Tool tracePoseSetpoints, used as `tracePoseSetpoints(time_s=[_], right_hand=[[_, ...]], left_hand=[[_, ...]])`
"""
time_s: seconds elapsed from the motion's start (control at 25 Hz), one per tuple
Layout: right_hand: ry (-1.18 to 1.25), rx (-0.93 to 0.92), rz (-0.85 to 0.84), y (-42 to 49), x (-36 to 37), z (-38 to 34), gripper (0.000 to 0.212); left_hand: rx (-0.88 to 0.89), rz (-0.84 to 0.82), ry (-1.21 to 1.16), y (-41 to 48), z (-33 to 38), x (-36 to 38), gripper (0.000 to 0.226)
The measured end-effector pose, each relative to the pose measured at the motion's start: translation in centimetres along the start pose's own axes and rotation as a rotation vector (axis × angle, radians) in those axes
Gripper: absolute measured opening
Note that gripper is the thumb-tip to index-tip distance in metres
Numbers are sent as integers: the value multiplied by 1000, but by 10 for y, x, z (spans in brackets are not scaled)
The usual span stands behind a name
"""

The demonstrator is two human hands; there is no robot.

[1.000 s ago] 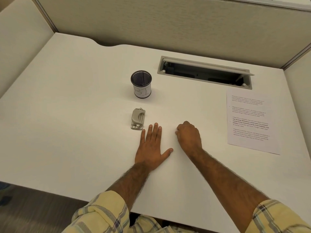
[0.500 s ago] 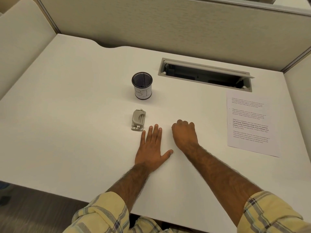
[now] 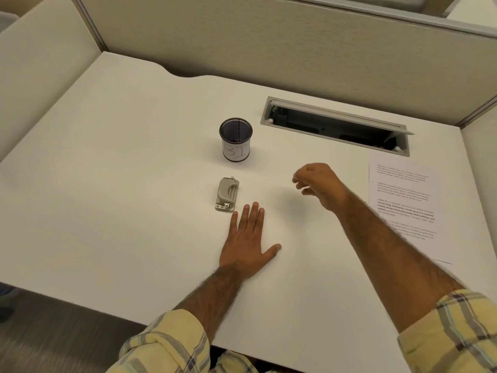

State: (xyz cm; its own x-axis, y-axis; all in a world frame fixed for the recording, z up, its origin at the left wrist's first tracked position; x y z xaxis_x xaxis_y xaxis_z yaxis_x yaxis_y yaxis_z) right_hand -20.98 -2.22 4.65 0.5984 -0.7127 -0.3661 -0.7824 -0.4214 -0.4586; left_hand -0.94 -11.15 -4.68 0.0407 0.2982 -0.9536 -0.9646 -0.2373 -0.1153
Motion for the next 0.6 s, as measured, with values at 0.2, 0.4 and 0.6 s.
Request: tracePoseSetpoints(time_s=[0.2,0.4,0.6], right_hand=[[-14,-124,-12,33,25,-85,16],[-204,-229,37,60,58,-150,16],[-501,-290,74,83,84,-182,9]], left_hand=[[3,-11,-25,-1,1,0,96],[17,7,-68,-2,3,-3,95],[27,63,-104,-2,1,-5,95]])
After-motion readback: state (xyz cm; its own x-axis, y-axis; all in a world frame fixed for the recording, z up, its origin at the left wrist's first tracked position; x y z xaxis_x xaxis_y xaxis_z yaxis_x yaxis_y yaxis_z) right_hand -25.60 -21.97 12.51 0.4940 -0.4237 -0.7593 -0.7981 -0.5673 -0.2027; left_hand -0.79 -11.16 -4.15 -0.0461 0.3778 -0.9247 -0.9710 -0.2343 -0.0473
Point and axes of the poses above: each hand's wrist, its own y-axis towards the middle knuckle, its own x-axis out of the palm, z = x × y, the point moved 9 cm from there along y, towards the middle knuckle, and after that the axes turned 3 degrees about -y, right-handed, at the moved point
